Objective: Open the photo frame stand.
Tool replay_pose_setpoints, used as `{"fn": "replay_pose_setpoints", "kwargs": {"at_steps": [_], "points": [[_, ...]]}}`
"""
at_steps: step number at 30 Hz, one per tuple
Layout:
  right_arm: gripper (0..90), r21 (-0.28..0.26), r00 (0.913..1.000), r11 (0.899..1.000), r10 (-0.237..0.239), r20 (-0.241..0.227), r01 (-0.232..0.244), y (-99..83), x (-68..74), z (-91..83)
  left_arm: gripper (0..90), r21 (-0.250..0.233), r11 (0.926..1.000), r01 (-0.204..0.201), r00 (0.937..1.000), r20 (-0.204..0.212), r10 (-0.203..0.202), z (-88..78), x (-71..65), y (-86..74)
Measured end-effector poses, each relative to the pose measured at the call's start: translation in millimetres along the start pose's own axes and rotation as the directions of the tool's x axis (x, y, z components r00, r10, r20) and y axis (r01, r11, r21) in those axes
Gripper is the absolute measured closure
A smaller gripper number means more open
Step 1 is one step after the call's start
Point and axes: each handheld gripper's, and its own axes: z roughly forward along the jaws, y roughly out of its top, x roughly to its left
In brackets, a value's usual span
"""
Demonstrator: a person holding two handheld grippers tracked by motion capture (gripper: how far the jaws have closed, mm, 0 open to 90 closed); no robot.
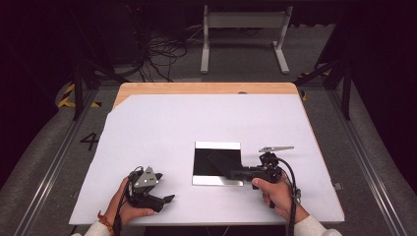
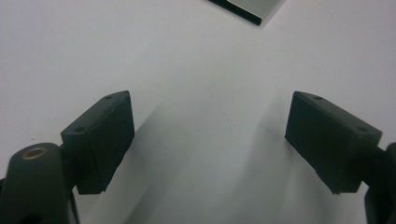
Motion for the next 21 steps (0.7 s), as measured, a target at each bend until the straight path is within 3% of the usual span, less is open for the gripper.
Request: {"fn": "replay_pose_setpoints", "kwargs": {"at_steps": [2, 3, 4, 13, 21], "points": [[53.3, -0.013, 0.9997, 1.000, 0.016, 0.016, -0.016, 0.3, -1.1, 0.8, 15.9, 0.004, 1.0000, -0.003, 1.0000, 0.002, 0.003, 0.8, -0.3, 0.1], [55.3, -0.028, 0.9981, 0.998, 0.055, 0.026, -0.054, 0.9, -2.2, 1.3, 15.9, 0.004, 1.0000, -0.006, 1.0000, 0.002, 0.006, 1.3, -0.9, 0.5], [55.1, -0.034, 0.9986, 0.999, 0.040, 0.033, -0.039, 1.7, -2.7, 2.2, 15.9, 0.004, 1.0000, -0.006, 1.0000, 0.002, 0.006, 1.3, -0.9, 0.5], [54.7, -0.046, 0.9988, 0.998, 0.047, 0.010, -0.047, 4.9, -6.8, 17.3, 16.4, -0.011, 0.9999, 0.002, 1.0000, -0.001, -0.002, 3.8, -1.6, 4.2], [57.3, -0.058, 0.9998, 0.998, 0.021, 0.000, -0.021, 5.0, -8.1, 19.6, 16.4, -0.040, 0.9992, -0.003, 0.9991, 0.042, 0.005, 10.0, -4.6, 13.8]]}}
